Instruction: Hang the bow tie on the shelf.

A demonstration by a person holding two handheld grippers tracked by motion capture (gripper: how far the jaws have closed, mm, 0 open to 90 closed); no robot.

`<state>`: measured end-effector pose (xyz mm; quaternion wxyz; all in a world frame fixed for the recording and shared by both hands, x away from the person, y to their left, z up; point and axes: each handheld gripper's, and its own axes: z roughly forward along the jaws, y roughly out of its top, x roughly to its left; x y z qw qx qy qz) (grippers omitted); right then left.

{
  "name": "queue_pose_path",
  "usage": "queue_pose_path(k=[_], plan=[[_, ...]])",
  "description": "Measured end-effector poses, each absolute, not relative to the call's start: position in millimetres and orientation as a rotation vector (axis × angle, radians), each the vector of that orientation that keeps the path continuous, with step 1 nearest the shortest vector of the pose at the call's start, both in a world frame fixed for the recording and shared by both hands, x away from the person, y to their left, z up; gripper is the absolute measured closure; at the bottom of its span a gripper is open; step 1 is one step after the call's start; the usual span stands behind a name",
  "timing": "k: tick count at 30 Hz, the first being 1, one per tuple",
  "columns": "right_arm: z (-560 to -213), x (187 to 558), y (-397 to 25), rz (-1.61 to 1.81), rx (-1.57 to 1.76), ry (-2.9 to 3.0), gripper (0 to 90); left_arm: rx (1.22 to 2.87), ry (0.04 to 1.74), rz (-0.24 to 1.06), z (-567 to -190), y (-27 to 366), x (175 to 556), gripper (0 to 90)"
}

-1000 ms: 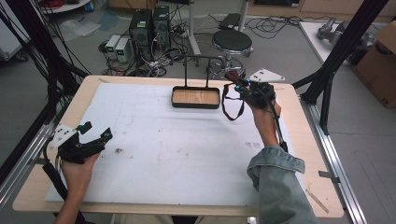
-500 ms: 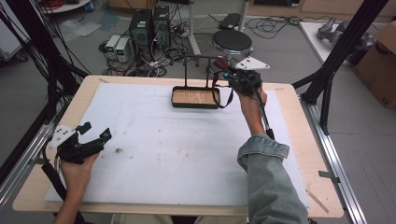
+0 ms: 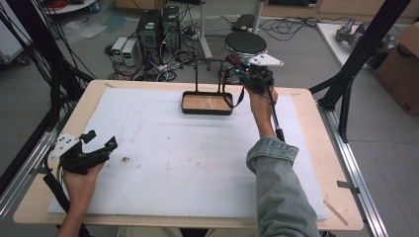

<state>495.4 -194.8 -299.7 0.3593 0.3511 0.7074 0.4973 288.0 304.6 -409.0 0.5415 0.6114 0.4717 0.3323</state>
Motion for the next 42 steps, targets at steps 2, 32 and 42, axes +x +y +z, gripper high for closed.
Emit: queue_pose_path(k=[2, 32, 42], plan=[[-300, 502, -197, 1.277, 0.926, 1.833, 75.4, 1.454, 1.120, 0.789, -409, 305, 288, 18.2], [-321, 520, -210, 1.180, 1.055, 1.879, 72.8, 1.459, 1.121, 0.791, -410, 306, 287, 18.2], [-317, 517, -213, 1.191, 1.050, 1.871, 69.5, 1.459, 1.122, 0.792, -410, 306, 287, 18.2]])
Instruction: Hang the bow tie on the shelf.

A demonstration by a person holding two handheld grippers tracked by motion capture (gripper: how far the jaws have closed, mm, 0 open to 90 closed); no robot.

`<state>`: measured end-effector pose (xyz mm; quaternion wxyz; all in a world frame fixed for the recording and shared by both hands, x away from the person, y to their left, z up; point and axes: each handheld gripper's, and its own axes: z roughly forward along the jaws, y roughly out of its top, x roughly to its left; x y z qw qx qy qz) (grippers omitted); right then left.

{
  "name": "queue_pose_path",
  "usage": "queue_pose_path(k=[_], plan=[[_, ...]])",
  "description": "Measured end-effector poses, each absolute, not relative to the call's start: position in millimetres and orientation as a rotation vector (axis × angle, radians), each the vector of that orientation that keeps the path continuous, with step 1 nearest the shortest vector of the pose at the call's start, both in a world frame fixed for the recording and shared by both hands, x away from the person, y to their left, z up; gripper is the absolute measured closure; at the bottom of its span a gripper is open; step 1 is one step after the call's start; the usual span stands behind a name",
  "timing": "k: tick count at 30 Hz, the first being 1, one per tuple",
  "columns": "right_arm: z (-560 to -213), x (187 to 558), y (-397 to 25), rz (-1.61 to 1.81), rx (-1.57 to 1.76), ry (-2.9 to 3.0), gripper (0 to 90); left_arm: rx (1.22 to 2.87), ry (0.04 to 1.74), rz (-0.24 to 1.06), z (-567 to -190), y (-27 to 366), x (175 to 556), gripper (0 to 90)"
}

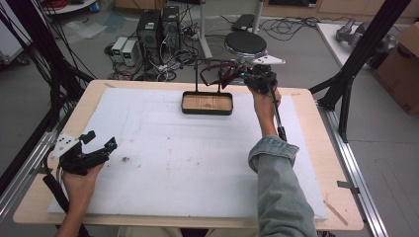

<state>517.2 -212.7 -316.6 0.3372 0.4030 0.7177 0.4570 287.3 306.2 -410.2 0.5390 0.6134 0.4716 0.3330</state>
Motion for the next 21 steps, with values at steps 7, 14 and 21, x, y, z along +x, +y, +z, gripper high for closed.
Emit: queue_pose_path(k=[7, 14, 21], plan=[[-303, 508, -220, 1.222, 1.041, 1.842, 65.6, 1.458, 1.122, 0.796, -410, 306, 287, 18.2], [-287, 495, -231, 1.260, 1.019, 1.819, 60.3, 1.457, 1.124, 0.796, -410, 305, 288, 18.2], [-270, 477, -244, 1.299, 0.998, 1.783, 55.1, 1.453, 1.124, 0.798, -409, 304, 289, 18.2]])
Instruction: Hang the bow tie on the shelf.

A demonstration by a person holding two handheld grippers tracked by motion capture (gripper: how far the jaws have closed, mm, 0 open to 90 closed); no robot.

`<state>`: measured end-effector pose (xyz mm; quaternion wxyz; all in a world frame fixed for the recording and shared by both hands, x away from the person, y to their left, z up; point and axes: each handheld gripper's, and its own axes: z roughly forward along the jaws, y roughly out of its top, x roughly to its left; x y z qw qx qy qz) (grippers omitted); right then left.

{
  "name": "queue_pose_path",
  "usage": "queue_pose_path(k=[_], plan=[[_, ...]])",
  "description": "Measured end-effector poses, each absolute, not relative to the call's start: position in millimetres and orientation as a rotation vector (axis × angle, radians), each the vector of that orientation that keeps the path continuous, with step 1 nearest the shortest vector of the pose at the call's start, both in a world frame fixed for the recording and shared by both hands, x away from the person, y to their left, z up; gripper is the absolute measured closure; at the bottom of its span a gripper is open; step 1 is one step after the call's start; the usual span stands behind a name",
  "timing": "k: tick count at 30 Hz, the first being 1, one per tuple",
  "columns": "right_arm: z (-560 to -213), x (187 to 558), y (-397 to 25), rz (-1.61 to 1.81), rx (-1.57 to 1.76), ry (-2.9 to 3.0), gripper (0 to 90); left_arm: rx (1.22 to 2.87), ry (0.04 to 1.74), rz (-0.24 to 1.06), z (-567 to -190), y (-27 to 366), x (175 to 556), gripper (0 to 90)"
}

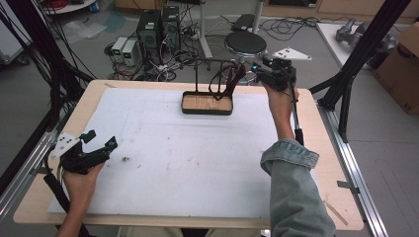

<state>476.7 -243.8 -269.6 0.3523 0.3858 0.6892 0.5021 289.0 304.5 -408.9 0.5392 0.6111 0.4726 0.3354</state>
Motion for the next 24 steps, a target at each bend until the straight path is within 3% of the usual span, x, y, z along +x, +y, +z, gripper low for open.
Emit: queue_pose_path(k=[24], plan=[[-244, 401, -285, 1.377, 0.896, 1.686, 30.3, 1.457, 1.122, 0.798, -408, 300, 291, 18.2]])
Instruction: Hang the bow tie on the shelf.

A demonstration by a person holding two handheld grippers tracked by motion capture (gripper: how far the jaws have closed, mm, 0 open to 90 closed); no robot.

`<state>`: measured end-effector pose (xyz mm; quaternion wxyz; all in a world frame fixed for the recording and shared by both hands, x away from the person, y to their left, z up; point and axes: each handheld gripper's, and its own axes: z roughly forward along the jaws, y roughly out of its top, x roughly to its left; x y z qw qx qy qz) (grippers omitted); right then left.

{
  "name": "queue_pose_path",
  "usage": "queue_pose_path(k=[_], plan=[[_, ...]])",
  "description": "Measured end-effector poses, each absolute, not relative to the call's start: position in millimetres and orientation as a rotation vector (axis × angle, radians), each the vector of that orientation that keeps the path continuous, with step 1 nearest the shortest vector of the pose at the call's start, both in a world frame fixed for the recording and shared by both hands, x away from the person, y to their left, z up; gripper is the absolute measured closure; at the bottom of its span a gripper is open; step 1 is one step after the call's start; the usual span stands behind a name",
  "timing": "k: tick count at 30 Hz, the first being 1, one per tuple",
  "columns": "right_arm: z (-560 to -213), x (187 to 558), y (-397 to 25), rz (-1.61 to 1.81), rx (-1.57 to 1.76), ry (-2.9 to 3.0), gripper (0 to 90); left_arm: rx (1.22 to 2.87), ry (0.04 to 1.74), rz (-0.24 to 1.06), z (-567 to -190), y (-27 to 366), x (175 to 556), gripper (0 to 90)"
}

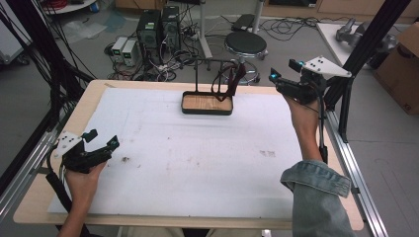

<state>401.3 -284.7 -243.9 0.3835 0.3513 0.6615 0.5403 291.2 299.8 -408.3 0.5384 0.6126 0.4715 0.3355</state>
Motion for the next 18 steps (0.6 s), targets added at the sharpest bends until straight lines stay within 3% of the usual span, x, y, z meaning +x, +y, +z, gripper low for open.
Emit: queue_pose_path(k=[18], plan=[[-258, 335, -305, 1.461, 0.860, 1.616, 23.3, 1.460, 1.126, 0.799, -409, 299, 291, 18.1]])
